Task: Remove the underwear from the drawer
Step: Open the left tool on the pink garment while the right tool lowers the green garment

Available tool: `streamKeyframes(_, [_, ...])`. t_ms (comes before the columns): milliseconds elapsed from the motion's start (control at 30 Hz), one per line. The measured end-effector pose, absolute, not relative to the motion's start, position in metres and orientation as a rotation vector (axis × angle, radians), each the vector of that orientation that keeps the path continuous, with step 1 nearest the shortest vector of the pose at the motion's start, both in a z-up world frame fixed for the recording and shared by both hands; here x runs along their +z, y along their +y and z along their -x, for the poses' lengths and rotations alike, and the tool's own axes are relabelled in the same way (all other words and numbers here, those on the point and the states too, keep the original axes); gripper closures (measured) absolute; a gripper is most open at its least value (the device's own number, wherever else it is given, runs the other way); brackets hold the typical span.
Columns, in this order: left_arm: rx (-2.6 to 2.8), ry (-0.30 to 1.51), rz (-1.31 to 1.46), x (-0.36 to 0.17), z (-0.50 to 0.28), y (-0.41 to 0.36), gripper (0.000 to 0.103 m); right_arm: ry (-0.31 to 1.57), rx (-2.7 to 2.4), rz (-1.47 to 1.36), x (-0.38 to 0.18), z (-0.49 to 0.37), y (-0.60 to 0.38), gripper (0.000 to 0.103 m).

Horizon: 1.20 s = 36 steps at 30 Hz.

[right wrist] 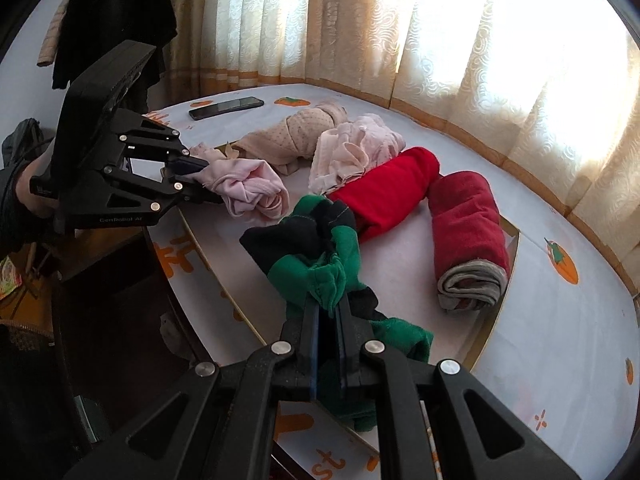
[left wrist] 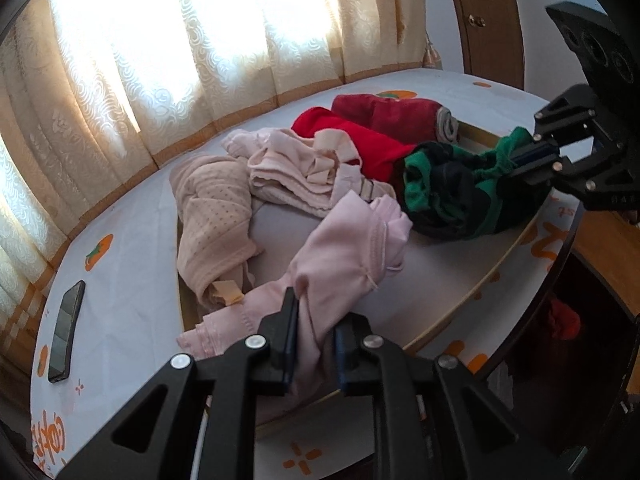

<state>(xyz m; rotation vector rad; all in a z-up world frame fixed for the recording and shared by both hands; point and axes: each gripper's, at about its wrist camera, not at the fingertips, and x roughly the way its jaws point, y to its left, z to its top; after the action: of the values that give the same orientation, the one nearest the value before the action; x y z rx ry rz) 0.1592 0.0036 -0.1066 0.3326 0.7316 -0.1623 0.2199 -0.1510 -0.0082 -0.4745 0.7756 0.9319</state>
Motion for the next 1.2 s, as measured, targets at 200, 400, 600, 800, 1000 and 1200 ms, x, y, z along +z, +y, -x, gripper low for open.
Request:
streamKeyframes(200, [-0.160,0.725,-0.336,-0.107,-0.157,0.002,0.087,0.771,0.924,0.462,-0.008,-0.215,-0.151,0.095])
streamKeyframes(400, [-0.166,0.724,-0.327,-0.106,-0.157,0.001,0.080,0.776,0.915,0.418,-0.008,-0.216,-0.155,0.094])
streamKeyframes(600, [-0.162,0.719,-0.332,-0.107,-0.155,-0.003,0.075,0.779,0.901,0.391,-0.009,-0.217,-0.156,0.092])
streamKeyframes(800, [-0.153,0.717,-0.332,-0.107,-0.155,-0.001,0.070,0.777,0.889,0.391,-0.009,-0.216,-0.156,0.088])
streamKeyframes(1000, [-0.122,0.707,-0.319,-0.104,-0.156,0.004,0.053,0.755,0.874,0.397,-0.008,-0.210,-0.154,0.047])
streamKeyframes(1200, [-0.101,0.691,-0.311,-0.101,-0.152,0.007,0.038,0.742,0.859,0.380,-0.003,-0.203,-0.159,0.039])
